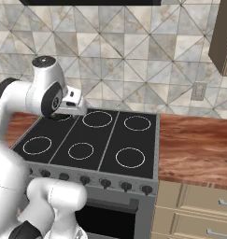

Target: Retrieve the steak from the fridge and place it on the saucepan with marinade on the stove.

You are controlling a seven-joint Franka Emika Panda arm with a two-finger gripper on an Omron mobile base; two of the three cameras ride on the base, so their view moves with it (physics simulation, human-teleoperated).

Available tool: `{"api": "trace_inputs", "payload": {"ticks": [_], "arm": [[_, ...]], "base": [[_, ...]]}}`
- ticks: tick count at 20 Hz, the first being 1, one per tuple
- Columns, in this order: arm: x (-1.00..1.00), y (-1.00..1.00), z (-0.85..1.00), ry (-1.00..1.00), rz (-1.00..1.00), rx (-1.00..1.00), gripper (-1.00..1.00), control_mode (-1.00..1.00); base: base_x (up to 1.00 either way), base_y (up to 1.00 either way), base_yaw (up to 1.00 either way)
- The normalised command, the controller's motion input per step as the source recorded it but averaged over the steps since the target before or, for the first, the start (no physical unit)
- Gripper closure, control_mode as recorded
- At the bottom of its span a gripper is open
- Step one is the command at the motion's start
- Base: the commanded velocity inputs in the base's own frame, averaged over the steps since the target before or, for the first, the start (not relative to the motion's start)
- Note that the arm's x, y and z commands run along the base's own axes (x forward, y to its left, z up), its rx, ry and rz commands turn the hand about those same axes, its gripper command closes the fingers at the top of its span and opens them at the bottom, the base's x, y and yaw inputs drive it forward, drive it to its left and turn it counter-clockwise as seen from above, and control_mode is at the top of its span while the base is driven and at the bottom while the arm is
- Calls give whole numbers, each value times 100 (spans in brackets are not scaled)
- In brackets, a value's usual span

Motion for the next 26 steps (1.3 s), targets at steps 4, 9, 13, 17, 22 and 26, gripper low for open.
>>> {"api": "trace_inputs", "payload": {"ticks": [4,9,13,17,22,26], "arm": [[-100,0,0,-29,0,-5,-100,-100],[-93,0,0,-22,0,-4,-100,-100],[-79,0,-3,-15,0,-3,-100,-100],[-55,0,-3,-11,0,-1,-100,-100],[-34,0,-1,-4,0,0,-100,-100],[-28,0,0,-3,0,0,-100,-100]], "base": [[0,0,0],[0,0,0],[0,0,0],[0,0,0],[0,0,0],[0,0,0]]}}
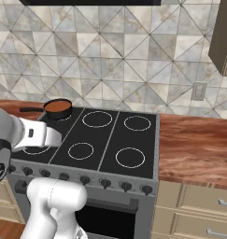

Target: Retrieve the steak from the fridge and place it on the saucepan with marinade on the stove.

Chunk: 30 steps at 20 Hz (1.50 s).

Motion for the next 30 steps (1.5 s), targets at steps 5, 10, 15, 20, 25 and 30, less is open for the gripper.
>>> {"api": "trace_inputs", "payload": {"ticks": [5,10,15,20,25,30], "arm": [[-4,0,0,-1,0,0,-100,100],[0,0,0,0,0,0,-100,100],[0,0,0,0,0,0,-100,100],[0,0,0,0,0,0,-100,100],[0,0,0,0,0,0,-100,100],[0,0,0,0,0,0,-100,100]], "base": [[-7,0,0],[-15,0,0],[-79,0,0],[-98,0,0],[-70,0,0],[-49,0,-3]]}}
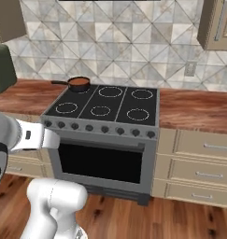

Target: Retrieve the steak from the fridge and place it on the saucepan with marinade on the stove.

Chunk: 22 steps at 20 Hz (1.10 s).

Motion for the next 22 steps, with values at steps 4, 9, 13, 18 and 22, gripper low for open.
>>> {"api": "trace_inputs", "payload": {"ticks": [4,9,13,18,22], "arm": [[0,0,0,0,0,0,-100,100],[0,0,0,0,0,0,-100,100],[0,0,0,0,0,0,-100,100],[0,0,0,0,0,0,-100,100],[0,0,0,0,0,0,-100,100]], "base": [[-17,-1,-34],[0,-1,-67],[0,-4,-79],[0,0,-77],[0,0,-68]]}}
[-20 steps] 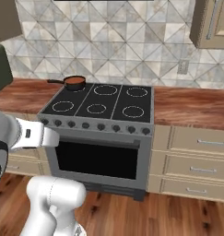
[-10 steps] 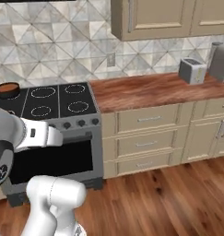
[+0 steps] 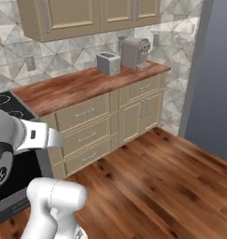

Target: Retrieve the steak from the fridge and place it on the saucepan with marinade on the stove.

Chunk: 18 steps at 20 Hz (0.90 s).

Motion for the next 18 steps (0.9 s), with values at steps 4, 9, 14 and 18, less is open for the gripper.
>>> {"api": "trace_inputs", "payload": {"ticks": [4,9,14,18], "arm": [[0,0,0,0,0,0,-100,100],[0,0,0,0,0,0,-100,100],[0,0,0,0,0,0,-100,100],[0,0,0,0,0,0,-100,100]], "base": [[-1,14,-35],[-33,4,-56],[-13,0,-91],[0,0,-99]]}}
